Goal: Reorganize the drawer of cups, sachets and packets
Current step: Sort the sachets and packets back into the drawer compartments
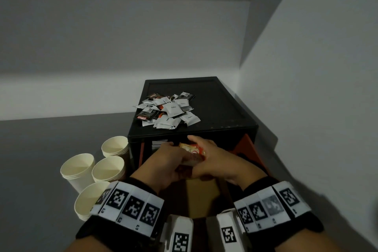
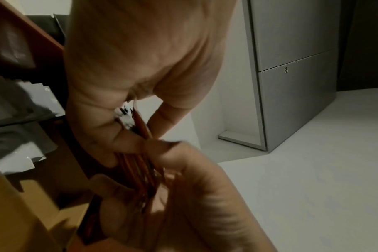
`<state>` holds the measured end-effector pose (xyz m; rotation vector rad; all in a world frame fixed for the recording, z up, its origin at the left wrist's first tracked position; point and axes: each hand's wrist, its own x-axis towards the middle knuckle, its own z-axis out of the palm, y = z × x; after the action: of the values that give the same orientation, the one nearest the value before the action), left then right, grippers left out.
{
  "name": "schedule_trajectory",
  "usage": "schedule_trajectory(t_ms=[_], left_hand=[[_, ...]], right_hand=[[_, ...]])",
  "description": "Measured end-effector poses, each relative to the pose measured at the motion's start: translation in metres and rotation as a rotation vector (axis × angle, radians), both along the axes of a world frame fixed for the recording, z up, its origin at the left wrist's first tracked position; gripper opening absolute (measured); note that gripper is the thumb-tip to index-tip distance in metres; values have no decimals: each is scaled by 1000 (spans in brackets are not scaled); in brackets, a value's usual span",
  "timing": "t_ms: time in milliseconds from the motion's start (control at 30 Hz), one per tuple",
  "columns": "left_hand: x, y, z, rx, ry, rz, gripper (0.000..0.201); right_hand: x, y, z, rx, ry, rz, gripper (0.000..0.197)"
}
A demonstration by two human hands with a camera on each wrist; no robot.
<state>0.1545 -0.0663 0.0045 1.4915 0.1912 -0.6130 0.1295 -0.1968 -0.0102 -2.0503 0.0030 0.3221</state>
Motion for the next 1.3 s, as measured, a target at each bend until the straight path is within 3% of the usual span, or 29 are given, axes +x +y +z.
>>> schedule_trajectory(t_ms=[67, 100, 167, 267, 367, 467, 533, 633, 767, 1000, 1067, 1167, 1233, 1300], left_hand=[[-4, -1, 1, 46, -3, -55, 24], [-6, -2, 1, 78, -13, -80, 13], [-9, -5, -1, 136, -46, -116, 12], [-9, -6, -2, 178, -77, -116, 11], [-10, -3, 4, 154, -83, -92, 13], [-6, 2, 12, 97, -26, -70, 25], [0, 5, 14, 64, 12, -24, 34], [1, 5, 15, 77, 35, -12, 40], [0, 3, 11, 91, 34, -78, 24], [-3, -7, 3, 112, -106, -123, 5], [-1, -7, 1, 56, -135, -97, 2], [2, -6, -3, -58, -135, 40, 6], [3, -6, -6, -126, -133, 127, 8], [5, -10, -12, -163, -127, 182, 8]], right_hand=[[2, -1, 0, -300, -35, 68, 97], [4, 1, 0, -400, -44, 80, 91], [3, 6, 0, -522, -70, 97, 66], [5, 8, -2, -503, -72, 84, 39], [6, 2, -5, -272, -9, -70, 28], [2, -6, -2, 45, 89, -103, 34], [0, -9, 1, 118, 101, -110, 39], [1, -15, 3, 94, 89, -136, 40], [2, -15, 7, -48, 35, -103, 38], [1, -8, 13, -286, -91, 54, 62], [1, -10, 13, -160, -91, 6, 82], [0, -12, 12, 362, 22, -223, 95], [0, -11, 13, 625, 109, -353, 73], [1, -8, 13, 726, 149, -375, 33]])
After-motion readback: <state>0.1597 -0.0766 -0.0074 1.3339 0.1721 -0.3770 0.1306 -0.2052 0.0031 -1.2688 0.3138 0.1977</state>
